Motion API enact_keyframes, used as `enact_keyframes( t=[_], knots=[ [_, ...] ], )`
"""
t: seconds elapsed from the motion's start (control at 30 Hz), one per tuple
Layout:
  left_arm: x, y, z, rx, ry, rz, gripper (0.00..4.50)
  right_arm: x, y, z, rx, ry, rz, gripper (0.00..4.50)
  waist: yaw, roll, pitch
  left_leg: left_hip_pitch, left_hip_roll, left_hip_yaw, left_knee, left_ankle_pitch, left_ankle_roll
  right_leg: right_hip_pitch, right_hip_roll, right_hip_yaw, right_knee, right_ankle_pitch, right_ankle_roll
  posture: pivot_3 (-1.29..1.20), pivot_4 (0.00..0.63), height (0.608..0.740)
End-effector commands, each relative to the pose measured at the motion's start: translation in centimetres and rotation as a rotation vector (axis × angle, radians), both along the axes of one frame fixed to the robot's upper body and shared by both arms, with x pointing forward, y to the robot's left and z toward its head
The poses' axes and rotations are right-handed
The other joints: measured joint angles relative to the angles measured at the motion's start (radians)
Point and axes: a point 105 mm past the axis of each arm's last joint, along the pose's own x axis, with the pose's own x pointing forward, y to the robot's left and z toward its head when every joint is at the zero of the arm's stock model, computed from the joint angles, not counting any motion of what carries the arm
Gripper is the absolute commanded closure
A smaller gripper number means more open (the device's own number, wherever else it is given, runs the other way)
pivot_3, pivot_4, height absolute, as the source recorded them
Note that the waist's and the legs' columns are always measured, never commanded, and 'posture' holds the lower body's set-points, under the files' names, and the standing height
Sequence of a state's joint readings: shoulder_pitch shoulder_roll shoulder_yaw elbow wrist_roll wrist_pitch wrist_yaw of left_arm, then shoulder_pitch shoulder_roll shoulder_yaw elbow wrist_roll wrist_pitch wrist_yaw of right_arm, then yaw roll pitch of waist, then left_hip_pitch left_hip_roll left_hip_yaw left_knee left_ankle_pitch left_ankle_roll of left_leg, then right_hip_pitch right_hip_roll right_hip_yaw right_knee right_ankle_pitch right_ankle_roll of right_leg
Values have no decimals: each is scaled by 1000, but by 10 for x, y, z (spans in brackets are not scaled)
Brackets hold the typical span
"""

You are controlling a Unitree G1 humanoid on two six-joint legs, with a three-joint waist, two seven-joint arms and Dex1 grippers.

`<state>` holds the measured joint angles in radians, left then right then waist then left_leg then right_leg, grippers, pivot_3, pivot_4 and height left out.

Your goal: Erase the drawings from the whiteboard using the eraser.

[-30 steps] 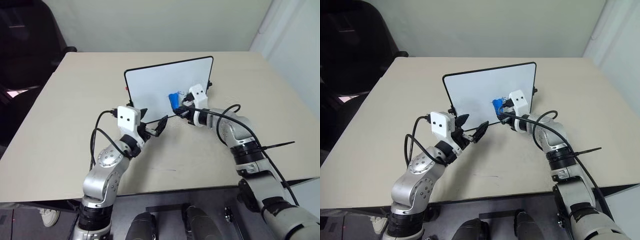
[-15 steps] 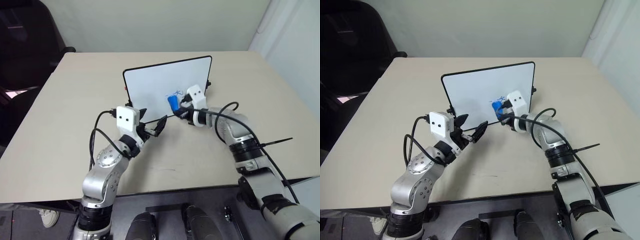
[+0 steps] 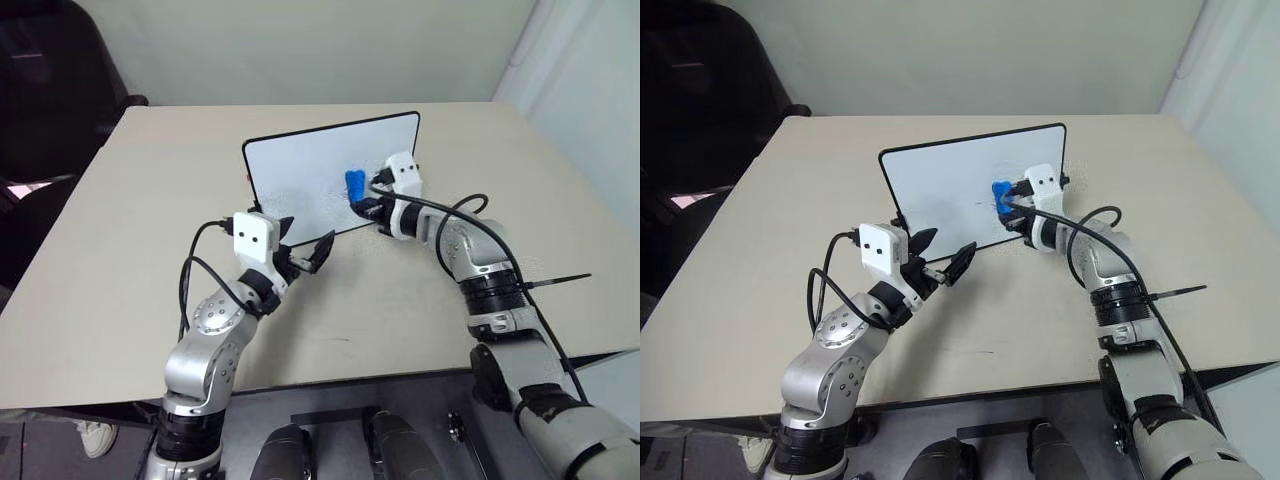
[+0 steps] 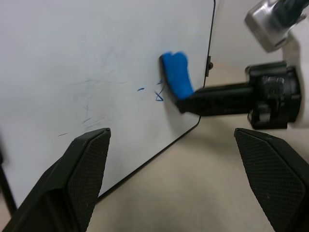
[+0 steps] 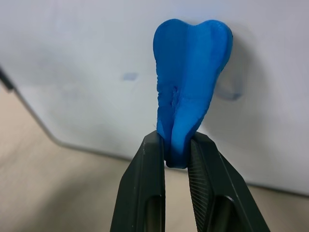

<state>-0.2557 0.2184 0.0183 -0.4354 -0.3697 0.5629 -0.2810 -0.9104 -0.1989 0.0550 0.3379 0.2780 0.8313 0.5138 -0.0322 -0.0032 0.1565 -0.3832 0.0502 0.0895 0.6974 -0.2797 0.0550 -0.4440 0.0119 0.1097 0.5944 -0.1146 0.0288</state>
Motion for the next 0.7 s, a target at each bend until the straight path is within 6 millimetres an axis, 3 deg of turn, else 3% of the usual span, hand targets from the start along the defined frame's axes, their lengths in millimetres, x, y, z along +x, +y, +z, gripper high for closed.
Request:
enact_keyframes(
  t=[0.03, 0.2, 0.43, 0.7],
  knots=[
    [-5, -5, 14, -12, -54, -14, 0, -4, 9, -4, -22, 22, 12, 4128, 0, 0, 0, 0, 0, 0, 0, 0, 0, 0, 0, 0, 0, 0, 0, 0, 150, 740],
    [-5, -6, 17, -14, -56, -12, 0, -3, 7, -4, -22, 33, 4, 4128, 0, 0, 0, 0, 0, 0, 0, 0, 0, 0, 0, 0, 0, 0, 0, 0, 150, 740],
    [-6, -7, 19, -12, -56, -11, 0, 19, -21, 17, 26, -3, -129, 4128, 0, 0, 0, 0, 0, 1, 0, 0, 0, -1, 0, 0, 0, 0, 0, 0, 150, 740],
    [-6, 0, 15, -9, -47, -13, 0, 27, -30, 22, 50, -6, -199, 4128, 0, 0, 0, 0, 0, 1, 0, 0, 0, -1, 0, 0, 1, 1, -1, 0, 150, 740]
  ],
)
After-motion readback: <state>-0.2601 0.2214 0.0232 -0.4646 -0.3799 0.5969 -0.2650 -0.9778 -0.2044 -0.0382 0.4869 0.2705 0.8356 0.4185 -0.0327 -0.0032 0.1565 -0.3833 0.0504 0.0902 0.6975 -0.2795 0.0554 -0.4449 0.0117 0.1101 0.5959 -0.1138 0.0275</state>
